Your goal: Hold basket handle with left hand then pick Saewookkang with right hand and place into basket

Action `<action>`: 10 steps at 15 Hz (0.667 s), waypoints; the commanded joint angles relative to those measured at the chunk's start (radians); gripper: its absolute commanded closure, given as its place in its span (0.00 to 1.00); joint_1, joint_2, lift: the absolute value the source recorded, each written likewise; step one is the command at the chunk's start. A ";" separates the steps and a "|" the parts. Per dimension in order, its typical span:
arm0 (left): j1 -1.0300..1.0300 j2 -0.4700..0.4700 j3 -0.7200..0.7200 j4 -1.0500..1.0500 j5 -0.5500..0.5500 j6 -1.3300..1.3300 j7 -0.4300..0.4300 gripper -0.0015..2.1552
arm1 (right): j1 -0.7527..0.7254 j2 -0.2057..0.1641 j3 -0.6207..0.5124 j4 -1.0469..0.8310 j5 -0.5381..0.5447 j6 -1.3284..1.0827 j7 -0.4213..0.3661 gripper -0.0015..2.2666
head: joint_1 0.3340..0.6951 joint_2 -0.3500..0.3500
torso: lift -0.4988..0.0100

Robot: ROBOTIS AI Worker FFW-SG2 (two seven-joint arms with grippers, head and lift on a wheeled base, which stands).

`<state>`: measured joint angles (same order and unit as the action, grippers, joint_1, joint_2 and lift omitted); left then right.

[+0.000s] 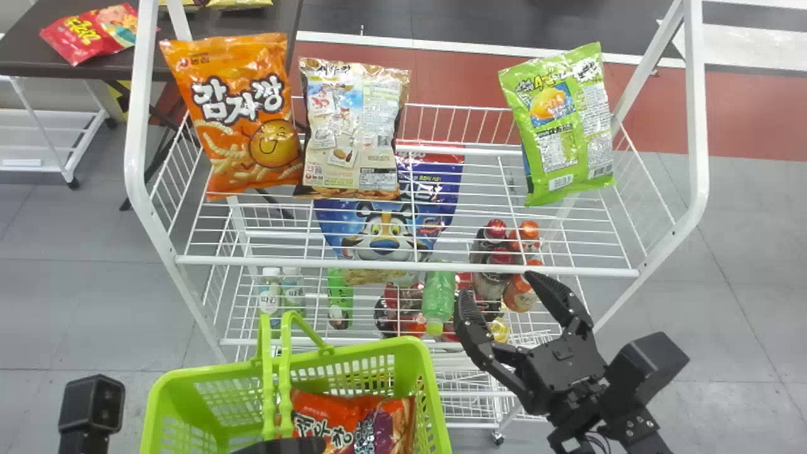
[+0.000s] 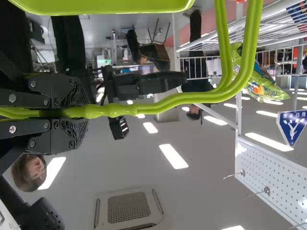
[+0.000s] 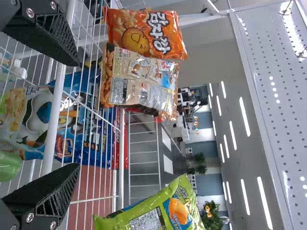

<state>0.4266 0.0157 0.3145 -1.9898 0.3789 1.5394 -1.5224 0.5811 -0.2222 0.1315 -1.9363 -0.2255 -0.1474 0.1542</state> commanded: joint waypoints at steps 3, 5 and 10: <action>0.001 0.000 0.005 0.002 0.002 0.032 -0.004 1.00 | 0.000 -0.003 -0.001 0.000 0.000 0.000 -0.011 0.02 | 1.00 0.34 | 0.94; 0.001 0.000 0.005 0.003 0.002 0.032 -0.004 1.00 | 0.000 -0.003 -0.001 0.000 0.000 0.000 -0.021 0.02 | 1.00 0.34 | 0.94; 0.003 -0.002 0.005 0.005 0.002 0.032 -0.004 1.00 | 0.003 -0.005 -0.003 0.000 0.000 0.000 -0.027 0.02 | 1.00 0.33 | 0.94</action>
<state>0.4295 0.0145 0.3191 -1.9852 0.3804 1.5394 -1.5263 0.5838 -0.2270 0.1288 -1.9359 -0.2255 -0.1479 0.1257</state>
